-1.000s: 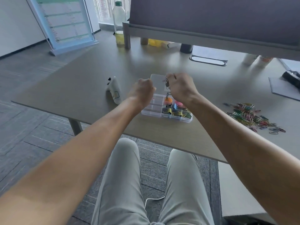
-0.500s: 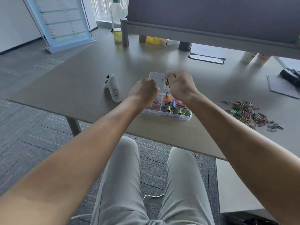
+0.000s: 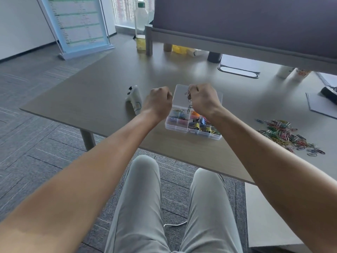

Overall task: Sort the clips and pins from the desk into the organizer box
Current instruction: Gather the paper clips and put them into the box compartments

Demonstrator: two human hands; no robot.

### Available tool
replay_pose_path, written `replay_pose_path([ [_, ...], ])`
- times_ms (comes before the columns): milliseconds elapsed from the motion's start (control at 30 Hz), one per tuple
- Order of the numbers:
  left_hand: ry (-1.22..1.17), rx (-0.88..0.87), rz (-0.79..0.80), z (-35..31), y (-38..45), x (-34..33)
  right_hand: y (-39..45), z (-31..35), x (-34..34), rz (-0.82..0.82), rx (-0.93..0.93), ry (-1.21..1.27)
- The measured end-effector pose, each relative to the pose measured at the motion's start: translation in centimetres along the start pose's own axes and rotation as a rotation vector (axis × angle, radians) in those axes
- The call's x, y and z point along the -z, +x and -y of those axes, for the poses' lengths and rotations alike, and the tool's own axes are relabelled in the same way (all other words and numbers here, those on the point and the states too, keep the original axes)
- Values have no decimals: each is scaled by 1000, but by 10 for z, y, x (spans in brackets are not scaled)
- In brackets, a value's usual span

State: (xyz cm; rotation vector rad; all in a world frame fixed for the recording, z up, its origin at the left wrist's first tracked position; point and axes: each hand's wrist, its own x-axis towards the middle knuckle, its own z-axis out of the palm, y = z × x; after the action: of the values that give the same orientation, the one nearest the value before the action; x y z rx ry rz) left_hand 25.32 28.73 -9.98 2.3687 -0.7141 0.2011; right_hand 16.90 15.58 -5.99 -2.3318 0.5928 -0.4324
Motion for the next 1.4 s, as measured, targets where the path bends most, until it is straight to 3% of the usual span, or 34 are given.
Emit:
replay_pose_path([
  [233, 32, 34, -38, 17, -1, 2, 11, -3, -25, 39, 170, -90],
  [400, 30, 41, -19, 20, 1, 4, 11, -11, -31, 36, 377, -366],
  [767, 43, 57, -39, 12, 5, 9, 5, -15, -36, 67, 514, -685],
  [1100, 61, 54, -41, 10, 1, 11, -2, -15, -31, 63, 464, -609],
  [1400, 42, -36, -15, -17, -2, 7, -23, -36, 9, -76, 335, -392],
])
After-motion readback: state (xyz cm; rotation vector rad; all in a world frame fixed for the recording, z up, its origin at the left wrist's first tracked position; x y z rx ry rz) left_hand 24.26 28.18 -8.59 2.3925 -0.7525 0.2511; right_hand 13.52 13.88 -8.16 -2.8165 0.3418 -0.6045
